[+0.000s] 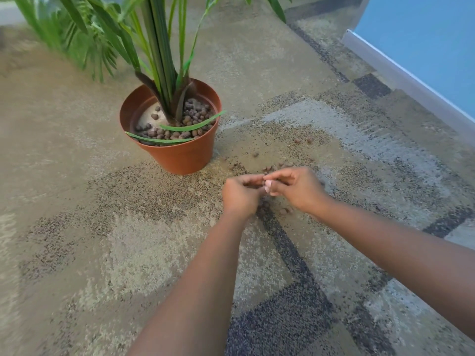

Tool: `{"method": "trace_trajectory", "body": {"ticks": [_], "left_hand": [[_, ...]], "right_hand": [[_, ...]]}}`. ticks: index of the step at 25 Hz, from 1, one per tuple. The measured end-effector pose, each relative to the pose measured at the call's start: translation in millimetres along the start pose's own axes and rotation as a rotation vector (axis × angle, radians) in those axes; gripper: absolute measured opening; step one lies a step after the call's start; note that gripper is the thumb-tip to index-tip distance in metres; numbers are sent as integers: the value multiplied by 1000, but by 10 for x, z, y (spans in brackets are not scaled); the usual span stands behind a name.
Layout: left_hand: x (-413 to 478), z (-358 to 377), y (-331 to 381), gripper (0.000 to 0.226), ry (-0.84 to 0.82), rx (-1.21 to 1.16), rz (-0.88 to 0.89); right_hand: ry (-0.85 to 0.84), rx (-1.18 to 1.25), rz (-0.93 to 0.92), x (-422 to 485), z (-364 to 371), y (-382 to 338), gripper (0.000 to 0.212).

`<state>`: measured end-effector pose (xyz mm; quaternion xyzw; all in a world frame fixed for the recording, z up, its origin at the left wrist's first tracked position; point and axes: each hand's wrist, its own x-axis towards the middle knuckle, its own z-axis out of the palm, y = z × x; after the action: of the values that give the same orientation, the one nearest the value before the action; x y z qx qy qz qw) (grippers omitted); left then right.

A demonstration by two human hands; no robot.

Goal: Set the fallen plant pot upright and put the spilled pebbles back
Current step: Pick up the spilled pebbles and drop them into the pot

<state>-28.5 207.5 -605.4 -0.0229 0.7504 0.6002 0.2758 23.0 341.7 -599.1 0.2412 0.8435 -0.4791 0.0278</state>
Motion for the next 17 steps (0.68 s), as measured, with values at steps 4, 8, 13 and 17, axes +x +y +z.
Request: {"method": "trace_trajectory", "body": {"ticks": [4, 8, 13, 17], "left_hand": [[-72, -296, 646, 20, 89, -31, 139], [-66, -922, 1304, 20, 332, 174, 398], [275, -1460, 1180, 30, 428, 505, 321], [355, -1528, 919, 26, 513, 400, 270]], "right_hand": [[63, 143, -117, 5, -170, -753, 19], [43, 168, -398, 265, -107, -1629, 20], [4, -203, -505, 683, 520, -1861, 18], [-30, -561, -644, 708, 549, -1612, 29]]}}
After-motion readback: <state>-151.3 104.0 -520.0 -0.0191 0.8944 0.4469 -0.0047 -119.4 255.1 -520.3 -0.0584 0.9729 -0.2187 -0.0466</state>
